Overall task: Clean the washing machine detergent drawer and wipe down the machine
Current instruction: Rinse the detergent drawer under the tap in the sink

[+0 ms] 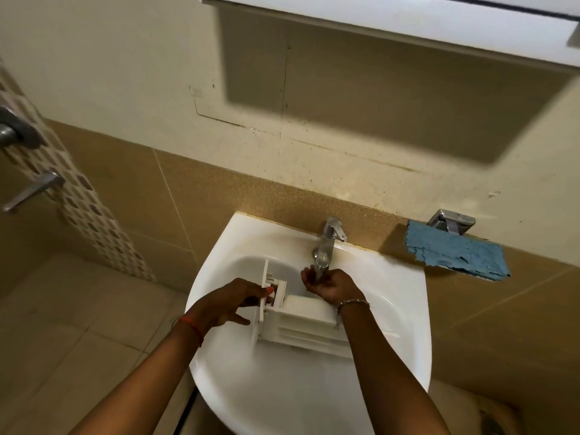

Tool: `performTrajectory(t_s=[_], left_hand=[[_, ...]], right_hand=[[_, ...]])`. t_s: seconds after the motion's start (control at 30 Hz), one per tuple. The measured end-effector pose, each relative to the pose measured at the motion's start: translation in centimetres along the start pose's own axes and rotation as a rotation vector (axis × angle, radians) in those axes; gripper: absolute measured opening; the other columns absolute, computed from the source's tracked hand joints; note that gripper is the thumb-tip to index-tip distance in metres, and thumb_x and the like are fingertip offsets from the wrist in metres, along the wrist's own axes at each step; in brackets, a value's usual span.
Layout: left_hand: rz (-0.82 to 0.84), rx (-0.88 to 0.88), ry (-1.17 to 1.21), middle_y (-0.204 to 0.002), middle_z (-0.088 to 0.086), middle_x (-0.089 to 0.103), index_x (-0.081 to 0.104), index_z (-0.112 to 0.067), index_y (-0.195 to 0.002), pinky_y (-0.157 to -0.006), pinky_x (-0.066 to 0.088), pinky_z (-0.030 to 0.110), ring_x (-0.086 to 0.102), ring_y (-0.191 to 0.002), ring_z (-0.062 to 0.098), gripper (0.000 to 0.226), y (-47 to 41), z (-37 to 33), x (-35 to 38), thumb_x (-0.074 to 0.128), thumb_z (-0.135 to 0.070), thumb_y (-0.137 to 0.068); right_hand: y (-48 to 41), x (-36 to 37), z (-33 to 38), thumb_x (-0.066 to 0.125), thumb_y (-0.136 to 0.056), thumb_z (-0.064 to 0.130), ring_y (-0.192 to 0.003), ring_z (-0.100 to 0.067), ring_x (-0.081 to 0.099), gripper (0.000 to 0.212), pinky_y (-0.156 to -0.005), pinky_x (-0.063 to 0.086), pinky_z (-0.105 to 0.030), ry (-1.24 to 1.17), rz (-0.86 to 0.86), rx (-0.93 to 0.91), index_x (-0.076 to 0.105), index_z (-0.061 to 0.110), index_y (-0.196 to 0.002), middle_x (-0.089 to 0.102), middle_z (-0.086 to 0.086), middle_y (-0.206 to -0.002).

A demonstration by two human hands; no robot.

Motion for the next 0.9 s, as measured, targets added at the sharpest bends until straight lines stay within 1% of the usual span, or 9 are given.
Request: performTrajectory(t_s=[0.07,0.17,0.23,0.37,0.47,0.63,0.7,0.8,0.9], left_hand=[[-0.003,-0.023,0.012,-0.101,-0.001,0.068,0.058,-0.01,-0.122,-0.088,0.044,0.043,0.057,-0.105,0.011,0.038,-0.2,-0.1,0.0,0.059,-0.028,-0.088],[-0.016,-0.061,0.02,-0.099,0.0,0.068,0.056,-0.009,-0.124,-0.091,0.043,0.046,0.057,-0.102,0.011,0.04,-0.4,-0.2,-0.1,0.06,-0.025,-0.088],[-0.019,-0.085,0.009,-0.099,0.001,0.067,0.055,-0.007,-0.125,-0.096,0.041,0.05,0.055,-0.105,0.013,0.041,-0.5,-0.4,0.0,0.06,-0.024,-0.088],[-0.015,-0.125,-0.008,-0.095,0.0,0.067,0.055,-0.005,-0.124,-0.1,0.037,0.052,0.051,-0.11,0.015,0.041,-0.4,-0.8,0.1,0.06,-0.023,-0.088],[-0.022,-0.132,-0.011,-0.095,0.0,0.067,0.054,-0.005,-0.125,-0.103,0.033,0.051,0.052,-0.11,0.014,0.041,-0.5,-0.7,0.0,0.059,-0.024,-0.088],[-0.024,-0.115,-0.023,-0.095,0.0,0.068,0.055,-0.005,-0.123,-0.105,0.027,0.05,0.052,-0.108,0.015,0.042,-0.4,-0.7,-0.2,0.06,-0.027,-0.088],[-0.027,-0.104,-0.019,-0.094,-0.001,0.068,0.056,-0.006,-0.121,-0.105,0.027,0.05,0.053,-0.107,0.015,0.04,-0.3,-0.6,-0.2,0.06,-0.027,-0.087],[-0.045,-0.088,-0.006,-0.094,0.0,0.068,0.057,-0.008,-0.115,-0.106,0.026,0.051,0.052,-0.107,0.015,0.034,-0.1,-0.5,0.0,0.061,-0.027,-0.087],[-0.048,-0.088,-0.001,-0.091,-0.002,0.067,0.059,-0.009,-0.109,-0.106,0.025,0.05,0.051,-0.106,0.015,0.027,0.2,-0.6,0.3,0.059,-0.027,-0.088]], right_hand=[[-0.2,0.3,-0.1,0.025,-0.096,0.002,-0.076,-0.031,0.048,0.031,-0.075,0.043,-0.041,-0.004,0.021,0.01,0.051,-0.004,-0.08,0.05,-0.018,-0.081],[-0.3,0.7,-0.2,0.029,-0.094,0.002,-0.073,-0.027,0.047,0.028,-0.068,0.048,-0.04,-0.014,0.072,0.008,0.051,-0.001,-0.077,0.049,-0.015,-0.076],[-0.1,0.9,-0.2,0.03,-0.09,-0.003,-0.069,-0.024,0.045,0.025,-0.067,0.044,-0.036,-0.003,0.087,0.002,0.049,0.001,-0.074,0.046,-0.014,-0.073],[0.7,0.7,-0.2,0.031,-0.066,-0.01,-0.066,-0.02,0.039,0.021,-0.062,0.032,-0.029,0.032,0.115,-0.027,0.046,0.002,-0.076,0.041,-0.011,-0.072],[1.2,-0.3,0.5,0.032,-0.066,-0.007,-0.062,-0.016,0.034,0.019,-0.058,0.026,-0.024,0.097,0.144,-0.02,0.046,0.003,-0.075,0.046,-0.011,-0.061],[2.7,-1.4,1.3,0.031,-0.067,-0.004,-0.058,-0.013,0.034,0.017,-0.039,0.038,-0.019,0.199,0.15,0.005,0.039,0.01,-0.066,0.044,-0.008,-0.05],[3.8,-0.9,0.9,0.032,-0.072,-0.004,-0.055,-0.016,0.045,0.017,-0.039,0.042,-0.02,0.266,0.169,0.005,0.042,0.008,-0.067,0.048,-0.01,-0.053],[4.8,0.3,0.0,0.031,-0.092,-0.001,-0.053,-0.028,0.063,0.029,-0.047,0.054,-0.03,0.405,0.237,-0.003,0.051,0.001,-0.071,0.061,-0.018,-0.062],[5.7,1.7,-0.8,0.033,-0.097,0.006,-0.061,-0.028,0.069,0.033,-0.061,0.057,-0.035,0.694,0.275,-0.055,0.058,-0.004,-0.078,0.069,-0.019,-0.069]])
Point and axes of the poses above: each hand's wrist, its own y-axis away from the middle knuckle, its own x-axis out of the palm, z = x × y, the point moved 1 cm from there along -y, towards the middle knuckle
